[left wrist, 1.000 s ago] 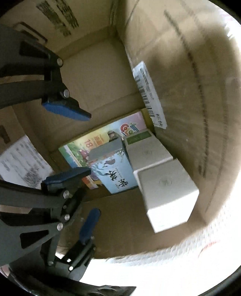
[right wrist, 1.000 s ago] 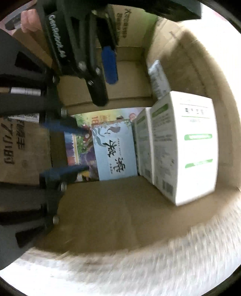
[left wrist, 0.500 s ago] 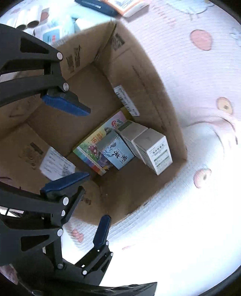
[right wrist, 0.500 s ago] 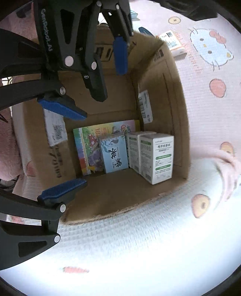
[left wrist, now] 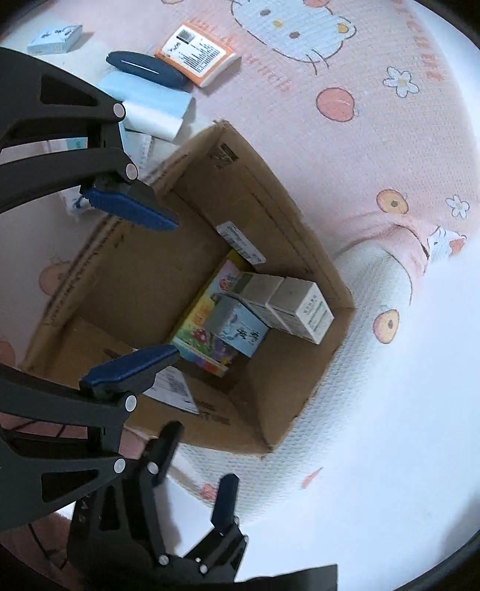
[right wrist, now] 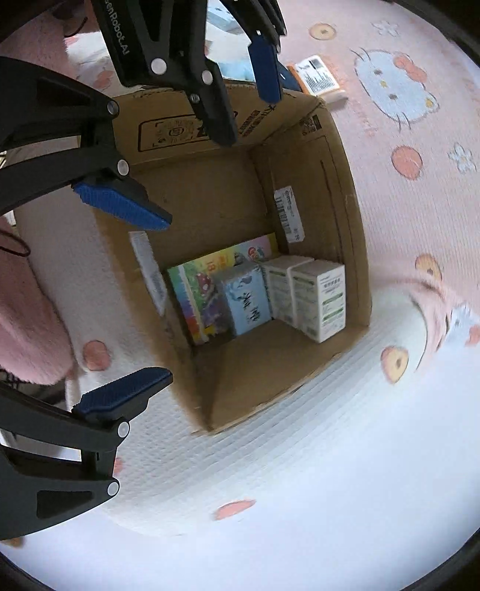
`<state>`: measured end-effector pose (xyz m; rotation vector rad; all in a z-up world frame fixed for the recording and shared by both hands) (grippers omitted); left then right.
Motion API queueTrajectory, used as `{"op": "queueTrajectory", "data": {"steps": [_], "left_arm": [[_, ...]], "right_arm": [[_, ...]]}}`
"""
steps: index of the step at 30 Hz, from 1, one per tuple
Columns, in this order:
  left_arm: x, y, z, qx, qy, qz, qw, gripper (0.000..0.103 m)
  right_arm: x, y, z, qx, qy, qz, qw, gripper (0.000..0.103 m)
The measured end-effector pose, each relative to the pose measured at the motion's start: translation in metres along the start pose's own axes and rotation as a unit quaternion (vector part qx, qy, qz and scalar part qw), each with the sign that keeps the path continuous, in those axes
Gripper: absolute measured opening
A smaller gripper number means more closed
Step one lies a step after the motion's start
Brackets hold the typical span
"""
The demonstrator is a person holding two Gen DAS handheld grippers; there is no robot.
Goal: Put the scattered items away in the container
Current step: 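Withdraw the left gripper up out of the cardboard box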
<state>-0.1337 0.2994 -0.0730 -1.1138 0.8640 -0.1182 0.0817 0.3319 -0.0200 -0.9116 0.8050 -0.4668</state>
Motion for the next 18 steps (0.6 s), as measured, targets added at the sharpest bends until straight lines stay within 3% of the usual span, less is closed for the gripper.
{"op": "queueTrajectory", "data": {"steps": [5,9,14,18], "left_arm": [[0.01,0.002,0.002,0.045,-0.021,-0.015,0.9987,0.068],[0.011,0.001,-0.004,0.013,-0.016,-0.006,0.9998,0.068],[0.008,-0.003,-0.009,0.03,-0.035,0.004,0.9989,0.068],[0.006,-0.005,-0.009,0.021,-0.031,0.008,0.9992,0.068]], "right_arm": [[0.003,-0.011,-0.008,0.017,-0.012,0.007,1.0,0.076],[0.0,-0.02,-0.009,0.028,-0.017,0.018,0.999,0.076],[-0.001,-0.021,-0.011,0.024,-0.016,0.023,0.999,0.078],[0.001,-0.02,-0.013,0.016,-0.015,0.021,1.0,0.078]]}}
Point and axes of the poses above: each gripper's, at about its wrist camera, not at the fingertips, and y roughly the way its jaws point, z to its right, x to its underside, the point moved 8 cm from there along y, roughly the way its jaws point, and after that the axes turned 1 degree about z, right-handed, at the moved point
